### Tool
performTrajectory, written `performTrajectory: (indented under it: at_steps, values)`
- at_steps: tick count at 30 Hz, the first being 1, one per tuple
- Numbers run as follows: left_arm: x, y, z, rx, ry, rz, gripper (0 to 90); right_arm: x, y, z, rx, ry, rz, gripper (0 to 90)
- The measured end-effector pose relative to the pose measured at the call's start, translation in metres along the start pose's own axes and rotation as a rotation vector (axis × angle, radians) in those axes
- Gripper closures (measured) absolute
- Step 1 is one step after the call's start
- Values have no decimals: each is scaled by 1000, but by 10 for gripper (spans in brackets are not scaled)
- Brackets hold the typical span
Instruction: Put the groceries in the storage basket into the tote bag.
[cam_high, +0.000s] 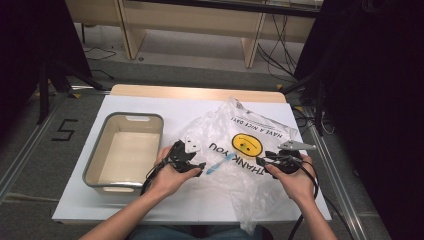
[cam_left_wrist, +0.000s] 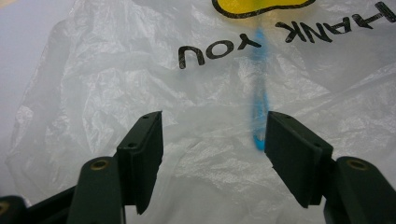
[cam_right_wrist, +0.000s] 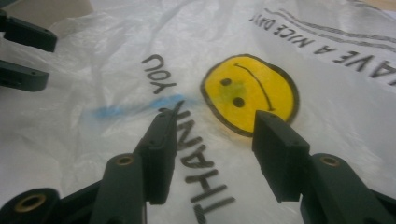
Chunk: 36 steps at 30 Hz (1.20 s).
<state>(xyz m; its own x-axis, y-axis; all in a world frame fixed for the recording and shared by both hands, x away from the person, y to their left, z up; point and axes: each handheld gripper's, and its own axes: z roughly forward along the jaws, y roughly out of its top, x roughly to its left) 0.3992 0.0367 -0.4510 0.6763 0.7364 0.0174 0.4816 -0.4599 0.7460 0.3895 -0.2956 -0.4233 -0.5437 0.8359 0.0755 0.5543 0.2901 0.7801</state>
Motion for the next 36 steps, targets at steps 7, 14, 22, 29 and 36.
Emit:
performTrajectory:
  at_steps: [7, 14, 22, 29, 36]
  values:
    - [-3, -2, -3, -9, -21, 2, 360, -12, -10, -11, -1, -61, 38, 446]
    - [-3, -3, -5, -11, -28, 2, 361, -20, -16, -22, -9, -107, 77, 411]
    - [-4, -3, -4, -7, -30, 2, 365, -28, -23, -32, -7, -184, 146, 378]
    - [-5, -3, -3, -7, -32, 2, 367, -35, -32, -35, 28, -210, 201, 364]
    - [-5, -3, -3, 0, -36, 5, 368, -36, -40, -34, 58, -204, 235, 371]
